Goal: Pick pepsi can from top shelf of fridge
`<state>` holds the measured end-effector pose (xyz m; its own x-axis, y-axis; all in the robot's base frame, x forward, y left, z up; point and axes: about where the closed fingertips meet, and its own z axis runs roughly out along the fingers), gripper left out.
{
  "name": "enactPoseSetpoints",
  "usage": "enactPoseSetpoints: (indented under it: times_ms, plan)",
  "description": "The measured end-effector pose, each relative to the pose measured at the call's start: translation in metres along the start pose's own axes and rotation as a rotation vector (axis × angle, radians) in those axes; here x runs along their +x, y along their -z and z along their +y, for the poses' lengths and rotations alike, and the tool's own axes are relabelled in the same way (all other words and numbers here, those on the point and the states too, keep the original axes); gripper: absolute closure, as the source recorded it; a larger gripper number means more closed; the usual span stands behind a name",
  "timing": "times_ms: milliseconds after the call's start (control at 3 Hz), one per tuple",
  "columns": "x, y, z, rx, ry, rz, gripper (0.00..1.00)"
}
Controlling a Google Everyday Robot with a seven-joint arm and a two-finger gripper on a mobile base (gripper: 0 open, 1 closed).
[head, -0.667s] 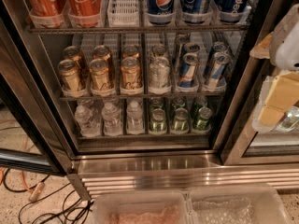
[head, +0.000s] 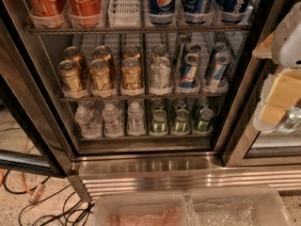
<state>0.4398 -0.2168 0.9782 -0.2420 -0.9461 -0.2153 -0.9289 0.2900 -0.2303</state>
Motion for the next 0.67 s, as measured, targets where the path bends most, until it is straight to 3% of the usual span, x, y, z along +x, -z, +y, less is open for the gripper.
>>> enactPoseSetpoints:
  times_ms: [333,667]
  plan:
    - [-0.005,-0.001,-0.004,0.0,-0.005,-0.073,0.0]
    - [-0.004,-0.02,-0.018,-0.033,-0.124,-0.234,0.0]
